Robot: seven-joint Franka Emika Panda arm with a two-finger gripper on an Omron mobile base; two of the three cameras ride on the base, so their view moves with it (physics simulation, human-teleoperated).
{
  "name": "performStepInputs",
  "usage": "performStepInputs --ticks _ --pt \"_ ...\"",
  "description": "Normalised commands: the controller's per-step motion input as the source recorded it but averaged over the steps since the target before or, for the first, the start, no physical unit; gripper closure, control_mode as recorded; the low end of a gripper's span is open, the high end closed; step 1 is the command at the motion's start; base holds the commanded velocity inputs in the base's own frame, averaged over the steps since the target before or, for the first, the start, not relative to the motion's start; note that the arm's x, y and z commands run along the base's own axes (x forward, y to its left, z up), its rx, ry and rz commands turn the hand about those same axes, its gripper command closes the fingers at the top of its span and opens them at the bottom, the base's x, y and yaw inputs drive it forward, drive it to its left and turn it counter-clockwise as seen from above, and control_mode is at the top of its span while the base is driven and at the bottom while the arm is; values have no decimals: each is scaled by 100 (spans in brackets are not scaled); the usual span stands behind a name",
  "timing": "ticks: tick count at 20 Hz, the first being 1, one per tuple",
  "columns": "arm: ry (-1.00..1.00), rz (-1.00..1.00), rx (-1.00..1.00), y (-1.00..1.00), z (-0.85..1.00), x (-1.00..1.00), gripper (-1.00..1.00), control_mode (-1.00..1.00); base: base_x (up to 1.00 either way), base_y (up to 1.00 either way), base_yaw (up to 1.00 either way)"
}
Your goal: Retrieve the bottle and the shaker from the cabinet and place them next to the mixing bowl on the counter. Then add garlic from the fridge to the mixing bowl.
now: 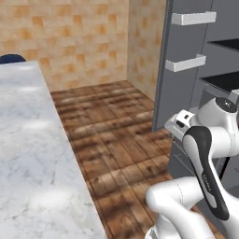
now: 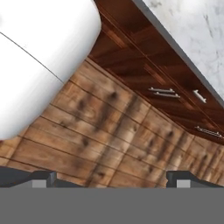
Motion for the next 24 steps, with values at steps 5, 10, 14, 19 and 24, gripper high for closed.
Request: performStepInputs --ticks 5,10,14,19,24 --pt "0 0 0 0 0 0 -100 100 100 78 -17" --pt "0 0 0 0 0 0 -100 100 100 58 -8" --pt "0 0 0 0 0 0 -100 100 100 22 -1" --pt "0 0 0 0 0 0 -100 100 100 0 0" --pt "0 0 0 0 0 0 -100 100 100 16 -12"
